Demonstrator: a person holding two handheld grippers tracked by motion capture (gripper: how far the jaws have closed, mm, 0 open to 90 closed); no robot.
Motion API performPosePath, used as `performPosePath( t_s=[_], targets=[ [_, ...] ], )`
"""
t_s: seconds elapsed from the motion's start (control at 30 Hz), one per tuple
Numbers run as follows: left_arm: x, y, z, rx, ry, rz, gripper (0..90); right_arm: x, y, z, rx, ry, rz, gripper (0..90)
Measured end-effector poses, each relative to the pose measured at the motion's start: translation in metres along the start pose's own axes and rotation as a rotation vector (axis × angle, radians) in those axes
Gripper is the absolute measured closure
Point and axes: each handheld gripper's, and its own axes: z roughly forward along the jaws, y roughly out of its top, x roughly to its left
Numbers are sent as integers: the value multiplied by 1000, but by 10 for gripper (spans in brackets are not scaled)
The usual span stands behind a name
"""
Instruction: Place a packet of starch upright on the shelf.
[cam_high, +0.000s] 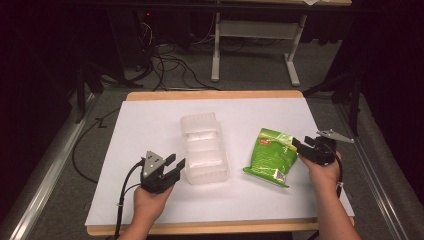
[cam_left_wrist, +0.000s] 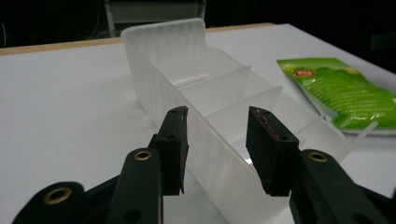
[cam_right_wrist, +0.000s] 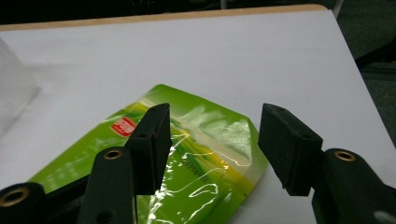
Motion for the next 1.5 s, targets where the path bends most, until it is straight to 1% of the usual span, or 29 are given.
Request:
performPosePath(
  t_s=[0.03,0.07,0.1,0.13,0.17,0.2,0.23,0.27,0.37,0.43,0.47,0.53,0.63,0.67,0.7,0.73,0.83,0.93,1.07,1.1,1.17,1.2,1.23,1.27,1.3,1.33,1.4,1.43,1.5],
  targets=[
    [-1,-1,3,19,4,11,585,-3,-2,4,9,1,0,442],
    [-3,-3,6,35,-4,10,574,-6,-4,13,35,1,2,429],
    [-3,-3,6,35,-4,10,576,-6,-4,13,35,1,2,429],
    [-5,-3,6,35,-3,11,589,-9,-6,21,66,6,1,409],
    [-5,-3,6,35,-3,11,602,-10,-6,24,77,12,5,399],
    [-5,-3,6,34,-4,7,602,-10,-6,24,77,12,5,399],
    [-6,-3,7,39,-5,5,646,-12,-8,31,85,19,28,384],
    [-6,-4,7,46,6,9,664,-13,-8,33,92,22,34,373],
    [-6,-4,7,48,6,5,656,-14,-10,41,120,30,25,360],
    [-8,-4,8,49,-8,9,615,-13,-11,42,133,19,5,360],
    [-10,-5,9,49,10,17,608,-13,-11,43,133,18,3,359],
    [-10,-5,9,52,16,16,610,-13,-11,43,132,19,6,360],
    [-7,-5,8,49,40,8,673,-14,-12,43,136,23,16,356],
    [-2,-4,7,54,45,2,683,-14,-12,43,137,26,17,354],
    [-2,-4,7,54,45,2,691,-15,-12,43,140,27,18,354],
    [0,-4,7,55,57,8,697,-15,-13,44,138,30,20,354],
    [2,-4,7,58,64,14,711,-17,-14,45,145,41,34,352],
    [0,-2,6,57,84,51,729,-18,-15,45,146,45,39,350],
    [2,0,4,49,100,58,809,-18,-16,45,143,48,38,351],
    [4,0,3,49,100,55,812,-18,-16,45,143,48,39,352],
    [5,0,3,52,97,56,806,-18,-16,45,143,48,39,352],
    [4,-1,4,53,91,56,756,-18,-16,45,146,48,41,351],
    [3,-1,5,56,83,53,756,-18,-16,45,146,48,41,351],
    [1,-2,6,56,72,47,613,-18,-16,45,145,48,43,351],
    [-2,-2,7,60,60,50,560,-18,-16,45,144,48,43,351],
    [-5,-3,7,56,57,53,560,-18,-16,45,144,48,43,351],
    [-11,-4,9,54,64,60,479,-18,-16,45,144,48,44,351],
    [-12,-5,10,55,67,55,479,-18,-16,45,144,48,44,351],
    [-12,-7,11,60,51,15,474,-18,-16,45,144,48,45,351]
  ],
)
